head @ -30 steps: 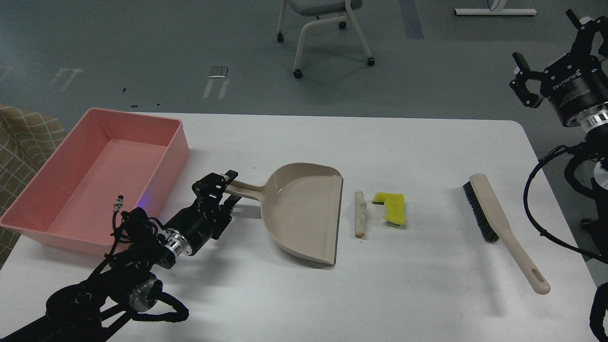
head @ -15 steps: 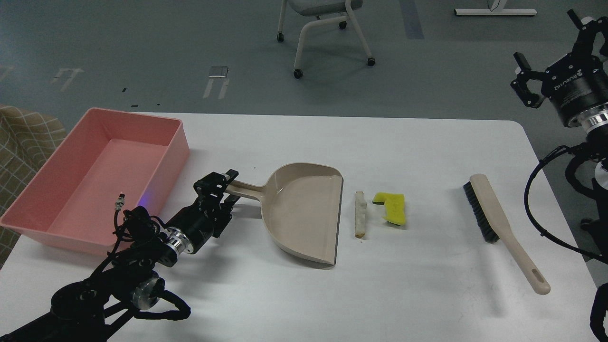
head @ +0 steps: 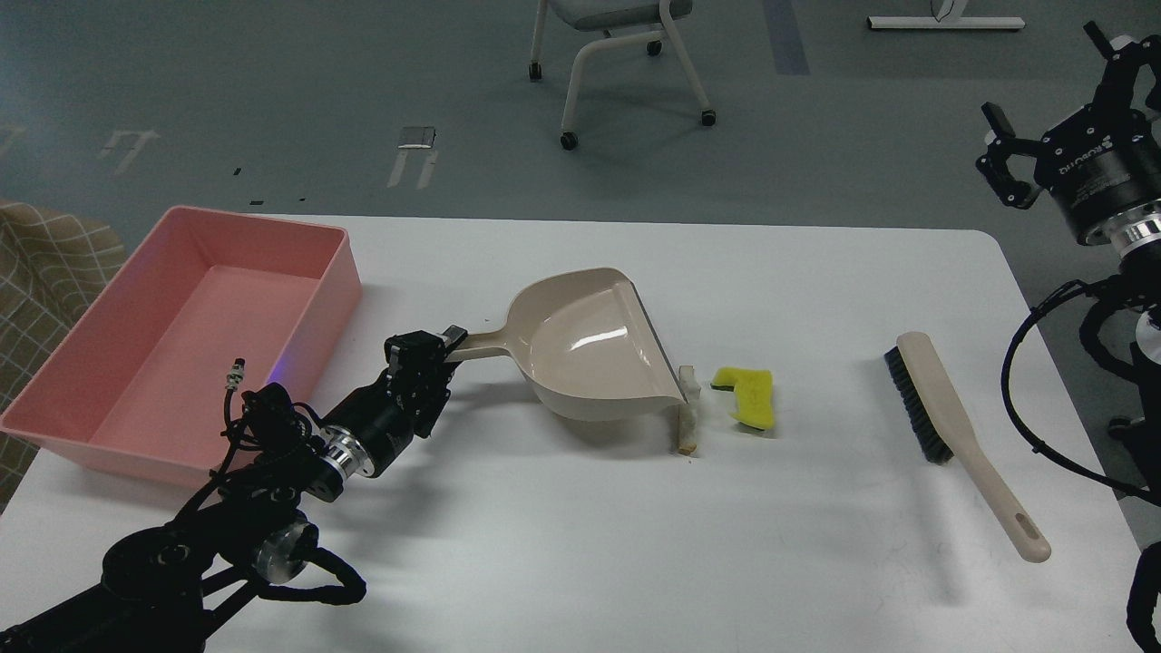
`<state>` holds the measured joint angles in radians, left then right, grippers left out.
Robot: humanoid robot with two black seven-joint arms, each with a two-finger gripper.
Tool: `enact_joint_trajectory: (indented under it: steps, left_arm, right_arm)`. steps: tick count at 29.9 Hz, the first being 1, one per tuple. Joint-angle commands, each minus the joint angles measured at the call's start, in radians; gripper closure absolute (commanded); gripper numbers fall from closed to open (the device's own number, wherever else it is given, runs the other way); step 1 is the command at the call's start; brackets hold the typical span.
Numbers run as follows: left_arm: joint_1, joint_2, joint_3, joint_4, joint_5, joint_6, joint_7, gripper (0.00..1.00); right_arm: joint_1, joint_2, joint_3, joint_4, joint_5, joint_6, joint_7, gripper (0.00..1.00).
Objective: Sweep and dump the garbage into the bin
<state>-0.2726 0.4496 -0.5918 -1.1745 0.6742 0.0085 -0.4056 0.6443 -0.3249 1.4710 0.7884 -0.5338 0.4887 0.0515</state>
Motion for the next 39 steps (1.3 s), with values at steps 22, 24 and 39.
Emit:
enact_joint_trajectory:
  steps: [22, 24, 39]
  left_arm:
    - [-0.065, 0.193, 0.004, -0.079, 0.148, -0.039, -0.062, 0.87]
    - [-0.057, 0.195, 0.004, -0.079, 0.148, -0.041, -0.062, 0.87]
    - [-0.039, 0.204, 0.107, -0.106, 0.150, -0.041, -0.083, 0.86]
  right_arm:
    - [-0.193, -0.554, -0.078, 0.377, -0.303, 0.000, 0.002, 0.00]
    - [-0.209, -0.591, -0.107, 0.443, -0.465, 0.000, 0.002, 0.00]
    - [-0.339, -0.810, -0.261, 0.747, -0.798, 0.000, 0.004, 0.00]
